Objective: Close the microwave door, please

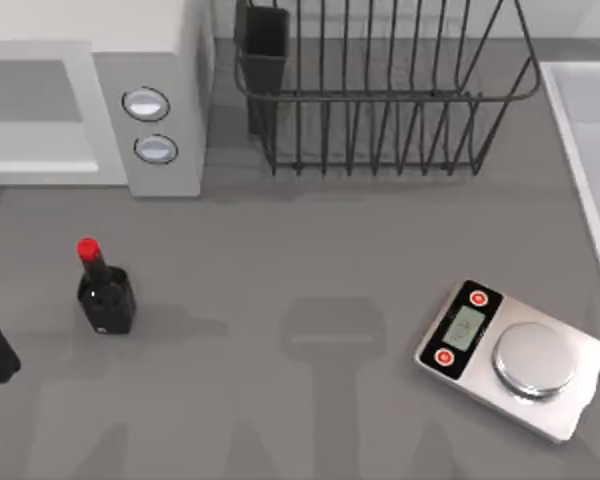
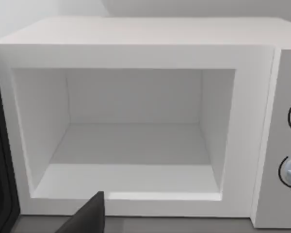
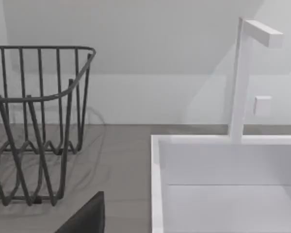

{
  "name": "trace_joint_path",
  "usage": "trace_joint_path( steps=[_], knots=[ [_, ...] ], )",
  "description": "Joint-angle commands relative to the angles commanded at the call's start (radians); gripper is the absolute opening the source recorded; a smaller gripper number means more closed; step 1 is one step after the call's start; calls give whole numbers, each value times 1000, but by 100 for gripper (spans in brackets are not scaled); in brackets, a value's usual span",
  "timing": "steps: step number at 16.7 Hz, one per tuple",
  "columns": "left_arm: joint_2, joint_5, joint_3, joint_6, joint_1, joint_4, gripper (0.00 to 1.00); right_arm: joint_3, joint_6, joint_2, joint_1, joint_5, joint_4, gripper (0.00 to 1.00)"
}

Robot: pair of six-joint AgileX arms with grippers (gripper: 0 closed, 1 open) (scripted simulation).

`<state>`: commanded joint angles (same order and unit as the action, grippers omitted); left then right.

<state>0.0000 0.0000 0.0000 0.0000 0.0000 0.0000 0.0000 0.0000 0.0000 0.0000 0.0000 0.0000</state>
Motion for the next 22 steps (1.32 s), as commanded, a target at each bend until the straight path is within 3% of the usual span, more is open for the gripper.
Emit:
trace_joint_path(
  steps=[1,14,22],
  knots=[
    [0,0,0,0,0,0,100,0,0,0,0,0,0,100],
    [0,0,0,0,0,0,2,0,0,0,0,0,0,100],
    [0,0,0,0,0,0,0,0,0,0,0,0,0,100]
  ],
)
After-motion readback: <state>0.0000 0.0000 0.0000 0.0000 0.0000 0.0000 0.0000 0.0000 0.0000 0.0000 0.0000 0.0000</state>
